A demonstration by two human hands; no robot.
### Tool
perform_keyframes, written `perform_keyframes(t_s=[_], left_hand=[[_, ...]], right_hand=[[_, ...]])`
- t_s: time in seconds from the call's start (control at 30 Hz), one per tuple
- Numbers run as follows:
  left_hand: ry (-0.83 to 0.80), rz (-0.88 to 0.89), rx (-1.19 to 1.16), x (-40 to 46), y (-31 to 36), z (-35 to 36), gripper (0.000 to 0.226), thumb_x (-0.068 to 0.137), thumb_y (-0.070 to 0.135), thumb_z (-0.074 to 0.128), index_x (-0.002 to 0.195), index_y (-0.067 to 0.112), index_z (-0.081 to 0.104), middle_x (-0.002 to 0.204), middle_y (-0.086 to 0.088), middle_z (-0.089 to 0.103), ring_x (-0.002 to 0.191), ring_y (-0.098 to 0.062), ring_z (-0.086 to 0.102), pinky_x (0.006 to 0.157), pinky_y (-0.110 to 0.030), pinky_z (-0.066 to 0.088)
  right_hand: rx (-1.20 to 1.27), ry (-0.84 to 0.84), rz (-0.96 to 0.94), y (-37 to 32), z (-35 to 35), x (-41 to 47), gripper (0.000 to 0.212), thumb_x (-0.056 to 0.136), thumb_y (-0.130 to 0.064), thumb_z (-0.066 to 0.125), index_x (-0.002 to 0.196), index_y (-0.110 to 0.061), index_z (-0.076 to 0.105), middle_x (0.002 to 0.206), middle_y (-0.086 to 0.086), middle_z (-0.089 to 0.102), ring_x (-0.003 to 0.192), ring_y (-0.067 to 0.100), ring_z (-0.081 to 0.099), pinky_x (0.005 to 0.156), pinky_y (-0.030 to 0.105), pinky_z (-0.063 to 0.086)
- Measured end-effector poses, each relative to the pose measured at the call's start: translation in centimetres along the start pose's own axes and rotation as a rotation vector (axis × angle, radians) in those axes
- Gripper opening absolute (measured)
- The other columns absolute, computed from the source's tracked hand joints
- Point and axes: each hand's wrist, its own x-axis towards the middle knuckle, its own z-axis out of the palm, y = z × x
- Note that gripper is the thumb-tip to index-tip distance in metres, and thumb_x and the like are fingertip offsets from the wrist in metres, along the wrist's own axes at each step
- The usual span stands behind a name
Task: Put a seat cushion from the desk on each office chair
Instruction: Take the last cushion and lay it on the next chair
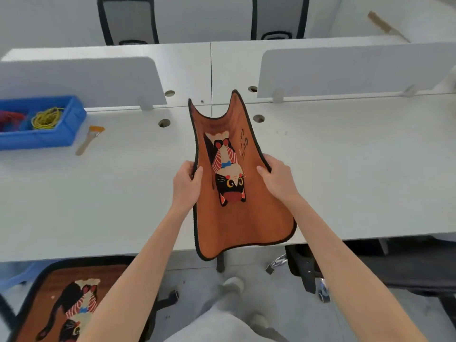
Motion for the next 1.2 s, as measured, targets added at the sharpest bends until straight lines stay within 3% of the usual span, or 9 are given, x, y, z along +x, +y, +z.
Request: perform_keyframes(t_s=[0.17, 0.37, 0.5, 0.6, 0.7, 0.8, 0.97, 1.1, 1.2], left_hand=[[-0.016, -0.177, 0.072, 7.3, -3.5, 0.8, 0.024, 0.092, 0.017, 0.049, 0.111, 0.003, 0.055, 0.112, -0.017, 0.063, 0.104, -0.031, 0.060, 0.088, -0.038, 0.049], [-0.198, -0.190, 0.243, 8.9, -8.8, 1.9, 0.062, 0.086, 0.005, 0.057, 0.140, 0.011, 0.027, 0.139, -0.015, 0.046, 0.125, -0.033, 0.045, 0.104, -0.043, 0.039], [-0.248, -0.137, 0.823, 8.1, -11.8, 3.0, 0.091, 0.083, 0.015, 0.064, 0.146, 0.006, -0.002, 0.155, -0.021, 0.003, 0.144, -0.036, 0.003, 0.117, -0.050, 0.013], [-0.227, 0.014, 0.963, 7.7, -10.7, 3.9, 0.094, 0.080, 0.021, 0.067, 0.147, 0.012, 0.001, 0.156, -0.020, -0.004, 0.145, -0.035, -0.005, 0.114, -0.055, 0.002], [-0.295, 0.196, 0.806, 7.3, -8.3, 6.4, 0.079, 0.082, 0.023, 0.065, 0.145, 0.013, 0.019, 0.156, -0.015, 0.013, 0.145, -0.030, 0.008, 0.116, -0.048, 0.006], [-0.535, 0.306, 0.495, 5.1, -5.1, 10.7, 0.057, 0.089, 0.016, 0.055, 0.140, 0.011, 0.031, 0.150, -0.008, 0.032, 0.141, -0.022, 0.024, 0.116, -0.034, 0.019], [-1.051, 0.558, 0.346, -1.9, 0.8, 18.8, 0.043, 0.093, 0.020, 0.048, 0.134, 0.013, 0.042, 0.141, -0.002, 0.045, 0.133, -0.016, 0.036, 0.102, -0.012, 0.018], [-1.403, 0.677, 0.335, -9.1, 4.3, 23.2, 0.050, 0.092, 0.028, 0.050, 0.138, 0.012, 0.037, 0.144, -0.003, 0.043, 0.134, -0.017, 0.036, 0.106, -0.019, 0.024], [-1.564, 0.682, 0.447, -13.5, 5.3, 25.6, 0.071, 0.088, 0.038, 0.054, 0.145, 0.011, 0.021, 0.153, -0.003, 0.027, 0.141, -0.017, 0.025, 0.113, -0.027, 0.022]], right_hand=[[-0.072, 0.058, 0.138, 3.0, 0.8, 6.8, 0.039, 0.092, -0.009, 0.047, 0.131, -0.011, 0.049, 0.129, 0.010, 0.058, 0.117, 0.028, 0.054, 0.099, 0.031, 0.040], [-0.284, -0.012, 0.407, 9.8, 1.9, 8.7, 0.038, 0.089, -0.006, 0.037, 0.127, -0.007, 0.044, 0.114, 0.021, 0.060, 0.100, 0.036, 0.058, 0.087, 0.040, 0.048], [-0.331, -0.055, 0.462, 12.6, 2.5, 8.3, 0.038, 0.085, -0.003, 0.039, 0.122, -0.008, 0.042, 0.109, 0.019, 0.058, 0.092, 0.031, 0.057, 0.079, 0.039, 0.050], [-0.353, -0.020, 0.469, 13.3, 2.3, 8.1, 0.054, 0.085, -0.006, 0.048, 0.136, -0.010, 0.030, 0.123, 0.020, 0.050, 0.107, 0.031, 0.051, 0.090, 0.042, 0.048], [-0.322, 0.045, 0.484, 13.0, 1.0, 6.7, 0.063, 0.089, -0.012, 0.048, 0.145, -0.007, 0.019, 0.144, 0.017, 0.034, 0.132, 0.030, 0.033, 0.108, 0.040, 0.033], [-0.207, 0.228, 0.458, 12.1, -2.5, 3.5, 0.053, 0.091, -0.012, 0.046, 0.141, -0.008, 0.029, 0.148, 0.012, 0.033, 0.137, 0.024, 0.027, 0.111, 0.030, 0.023], [-0.232, 0.782, 0.499, 11.6, -11.7, -7.1, 0.039, 0.091, -0.008, 0.047, 0.130, -0.008, 0.046, 0.137, 0.008, 0.046, 0.131, 0.021, 0.036, 0.103, 0.018, 0.021], [-0.114, 1.166, 0.792, 14.4, -16.3, -15.6, 0.040, 0.088, -0.006, 0.047, 0.127, -0.007, 0.048, 0.132, 0.010, 0.051, 0.120, 0.027, 0.048, 0.104, 0.033, 0.034], [0.372, 1.267, 1.036, 17.7, -16.8, -19.5, 0.036, 0.088, -0.009, 0.047, 0.124, -0.005, 0.050, 0.115, 0.007, 0.052, 0.108, 0.021, 0.049, 0.090, 0.028, 0.037]])
